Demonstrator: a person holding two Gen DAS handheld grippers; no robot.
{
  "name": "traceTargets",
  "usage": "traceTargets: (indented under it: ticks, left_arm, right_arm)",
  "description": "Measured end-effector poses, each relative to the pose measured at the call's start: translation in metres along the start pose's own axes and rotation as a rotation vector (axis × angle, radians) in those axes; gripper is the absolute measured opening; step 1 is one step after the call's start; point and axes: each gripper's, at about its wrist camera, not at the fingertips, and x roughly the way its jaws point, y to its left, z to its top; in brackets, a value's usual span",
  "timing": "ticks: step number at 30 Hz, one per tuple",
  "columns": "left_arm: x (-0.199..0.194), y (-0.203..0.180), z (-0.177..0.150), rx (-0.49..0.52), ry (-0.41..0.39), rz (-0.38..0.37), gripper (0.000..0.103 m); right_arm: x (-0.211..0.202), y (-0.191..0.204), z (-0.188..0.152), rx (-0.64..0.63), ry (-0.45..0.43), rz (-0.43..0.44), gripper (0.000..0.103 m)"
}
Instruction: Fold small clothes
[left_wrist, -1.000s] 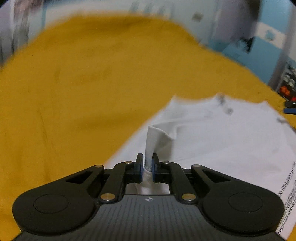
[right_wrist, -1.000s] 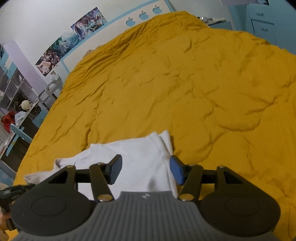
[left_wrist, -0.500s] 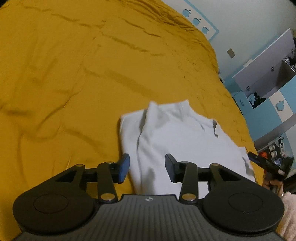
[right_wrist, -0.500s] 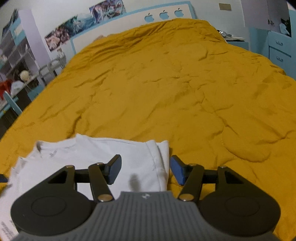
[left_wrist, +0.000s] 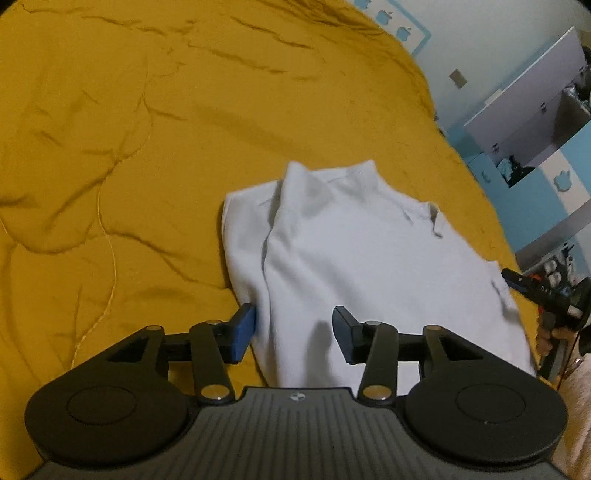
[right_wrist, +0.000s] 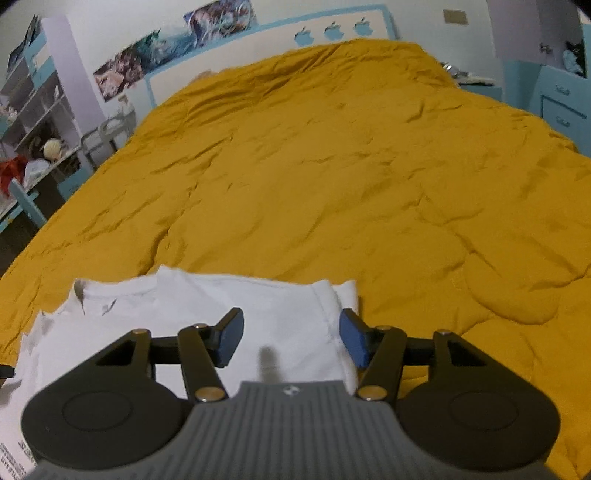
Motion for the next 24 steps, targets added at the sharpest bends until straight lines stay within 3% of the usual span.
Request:
traceTargets:
  ticks: [1,2,3,4,8,10,12,13,15,16,17,18,19,21,22,24]
  left_arm:
    - [-0.001,-0.001,0.0,0.003,-0.006,0.006,0.048]
    - [-0.004,-0.003,-0.002,0.008,-0.015,0.02,0.034]
    - [-0.007,-0.004,-0.003,0.018,-0.028,0.04,0.018]
    - [-0.012,-0.006,-0.004,0.028,-0.04,0.054,0.012]
    - [-0.032,-0.012,-0.009,0.016,-0.094,0.056,0.01]
    - [-0.033,-0.014,-0.011,-0.002,-0.101,0.083,0.007]
    - [-0.029,-0.014,-0.015,0.029,-0.095,0.157,0.003]
    - [-0.026,-0.009,-0.016,0.021,-0.079,0.17,0.003]
    - [-0.022,0.005,-0.019,-0.058,-0.054,0.115,0.003]
    - [-0.026,0.009,-0.021,-0.082,-0.06,0.093,0.004]
    - [-0.032,0.011,-0.023,-0.089,-0.072,0.071,0.005]
    - [-0.04,0.011,-0.026,-0.093,-0.091,0.044,0.01]
    - [-0.048,0.012,-0.029,-0.105,-0.093,-0.003,0.016]
    - [-0.061,0.013,-0.04,-0.145,-0.089,-0.077,0.044]
    - [-0.068,0.012,-0.046,-0.147,-0.089,-0.085,0.048]
    - [-0.081,0.006,-0.061,-0.112,-0.104,-0.029,0.049]
  right_arm:
    - [0.002,0.001,0.0,-0.014,0.012,-0.003,0.018]
    - [0.003,0.002,0.0,-0.024,0.02,-0.008,0.004]
    - [0.003,0.003,0.0,-0.03,0.015,-0.011,0.004]
    - [0.001,0.003,0.0,-0.033,-0.002,-0.017,0.003]
    - [-0.008,0.007,0.007,-0.023,-0.095,-0.011,0.001]
    - [0.001,0.008,0.01,-0.026,-0.084,-0.033,0.0]
    - [0.019,0.007,0.007,-0.04,-0.034,-0.096,0.0]
    - [0.028,0.005,0.003,-0.057,-0.001,-0.127,0.0]
    - [0.028,0.001,-0.002,-0.037,0.0,-0.124,0.0]
    - [0.018,-0.002,-0.003,0.006,-0.028,-0.111,0.008]
    - [0.005,-0.007,-0.004,0.065,-0.048,-0.072,0.03]
    - [-0.009,-0.012,-0.007,0.106,-0.062,-0.026,0.039]
    - [-0.024,-0.015,-0.011,0.124,-0.067,0.011,0.039]
    - [-0.053,-0.016,-0.021,0.095,-0.064,0.053,0.039]
    - [-0.067,-0.017,-0.028,0.077,-0.06,0.074,0.039]
    - [-0.093,-0.021,-0.045,0.066,-0.031,0.112,0.04]
